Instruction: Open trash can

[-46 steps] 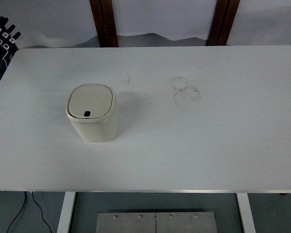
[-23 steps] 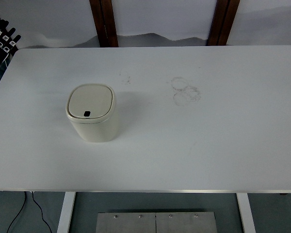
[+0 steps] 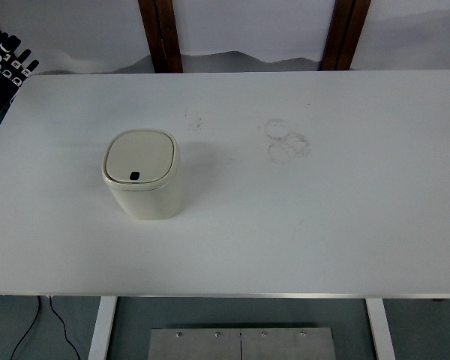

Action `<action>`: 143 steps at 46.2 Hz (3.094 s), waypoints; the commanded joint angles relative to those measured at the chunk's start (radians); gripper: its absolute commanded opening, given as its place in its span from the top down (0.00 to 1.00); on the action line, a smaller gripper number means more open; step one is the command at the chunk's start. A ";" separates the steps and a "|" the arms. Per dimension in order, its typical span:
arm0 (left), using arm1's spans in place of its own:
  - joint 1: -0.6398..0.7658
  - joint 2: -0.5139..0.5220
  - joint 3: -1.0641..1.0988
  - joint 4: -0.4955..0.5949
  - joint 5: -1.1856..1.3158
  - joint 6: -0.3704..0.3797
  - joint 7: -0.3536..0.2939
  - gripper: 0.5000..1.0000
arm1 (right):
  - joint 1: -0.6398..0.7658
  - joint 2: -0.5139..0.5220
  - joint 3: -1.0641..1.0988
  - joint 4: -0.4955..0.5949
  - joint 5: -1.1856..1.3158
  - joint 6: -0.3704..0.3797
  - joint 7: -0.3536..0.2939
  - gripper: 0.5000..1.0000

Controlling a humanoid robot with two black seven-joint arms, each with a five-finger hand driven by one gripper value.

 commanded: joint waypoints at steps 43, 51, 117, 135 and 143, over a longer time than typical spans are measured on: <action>0.009 0.070 0.009 -0.282 0.005 0.200 0.012 0.00 | 0.000 0.000 0.000 0.000 0.001 0.000 -0.001 0.01; -0.012 0.164 0.044 -0.432 0.029 0.246 0.014 0.00 | 0.000 0.000 0.000 0.000 0.001 0.000 0.001 0.01; -0.560 0.509 0.678 -0.731 0.634 -0.196 0.132 0.00 | 0.002 0.000 0.000 0.000 -0.001 0.000 -0.001 0.01; -0.561 0.471 0.680 -0.739 0.687 -0.196 0.132 0.00 | 0.000 0.000 -0.001 0.000 -0.002 0.000 -0.001 0.01; -0.583 0.426 0.680 -0.747 0.748 -0.196 0.138 0.00 | 0.000 0.000 -0.003 0.000 -0.002 0.000 -0.001 0.01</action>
